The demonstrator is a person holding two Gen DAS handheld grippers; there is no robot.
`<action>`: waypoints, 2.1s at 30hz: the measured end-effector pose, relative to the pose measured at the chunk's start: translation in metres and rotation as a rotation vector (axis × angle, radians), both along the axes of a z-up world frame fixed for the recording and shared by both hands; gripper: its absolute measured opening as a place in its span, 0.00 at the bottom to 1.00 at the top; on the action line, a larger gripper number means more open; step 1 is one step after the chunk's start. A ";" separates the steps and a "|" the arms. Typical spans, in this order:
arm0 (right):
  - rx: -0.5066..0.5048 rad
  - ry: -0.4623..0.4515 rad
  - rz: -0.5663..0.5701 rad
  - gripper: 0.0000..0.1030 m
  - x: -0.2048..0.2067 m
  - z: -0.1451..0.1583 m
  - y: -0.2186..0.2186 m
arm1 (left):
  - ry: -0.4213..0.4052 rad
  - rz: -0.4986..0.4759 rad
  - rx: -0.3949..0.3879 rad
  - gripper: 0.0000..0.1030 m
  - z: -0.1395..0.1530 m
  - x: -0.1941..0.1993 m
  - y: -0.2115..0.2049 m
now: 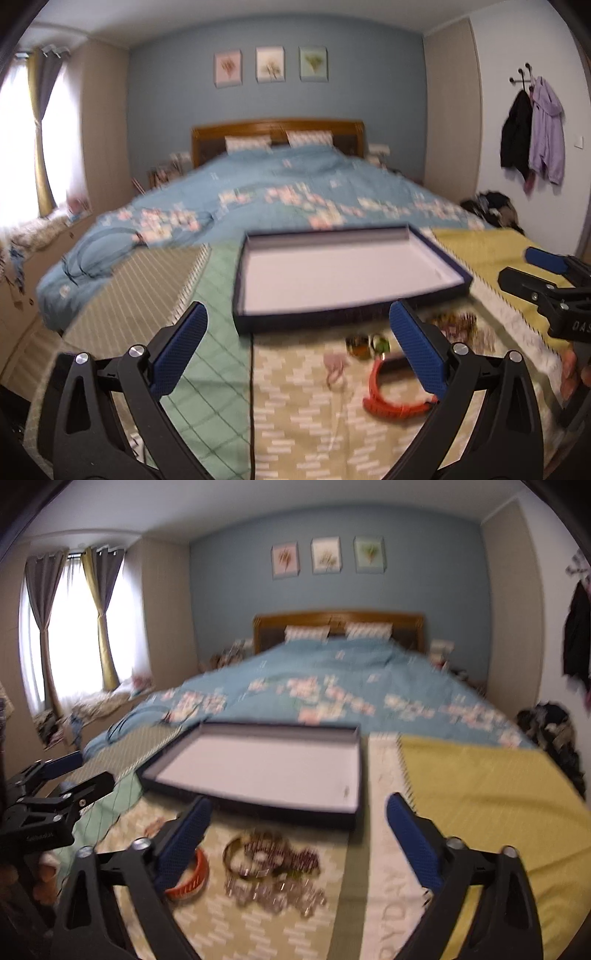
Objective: Organize jewelry
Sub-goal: 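Grasp the orange smartwatch with the left gripper while the right gripper grasps the tortoiseshell bangle, then carry the watch with the left gripper while the right gripper carries the bangle into the box lid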
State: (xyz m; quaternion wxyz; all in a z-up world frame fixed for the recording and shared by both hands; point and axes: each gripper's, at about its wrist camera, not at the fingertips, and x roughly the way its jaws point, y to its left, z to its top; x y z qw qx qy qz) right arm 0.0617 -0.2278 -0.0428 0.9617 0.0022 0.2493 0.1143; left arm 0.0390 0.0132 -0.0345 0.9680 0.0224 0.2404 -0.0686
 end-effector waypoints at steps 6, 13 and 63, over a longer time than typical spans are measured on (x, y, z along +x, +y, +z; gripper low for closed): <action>0.010 0.175 0.053 0.56 0.017 -0.022 0.004 | 0.104 -0.103 -0.007 0.92 -0.019 0.016 0.000; 0.053 0.306 0.107 0.32 0.032 -0.040 0.007 | 0.232 -0.230 -0.015 0.70 -0.040 0.028 -0.019; 0.120 0.245 0.133 0.06 0.090 0.008 -0.004 | 0.294 -0.241 -0.173 0.08 0.001 0.083 0.000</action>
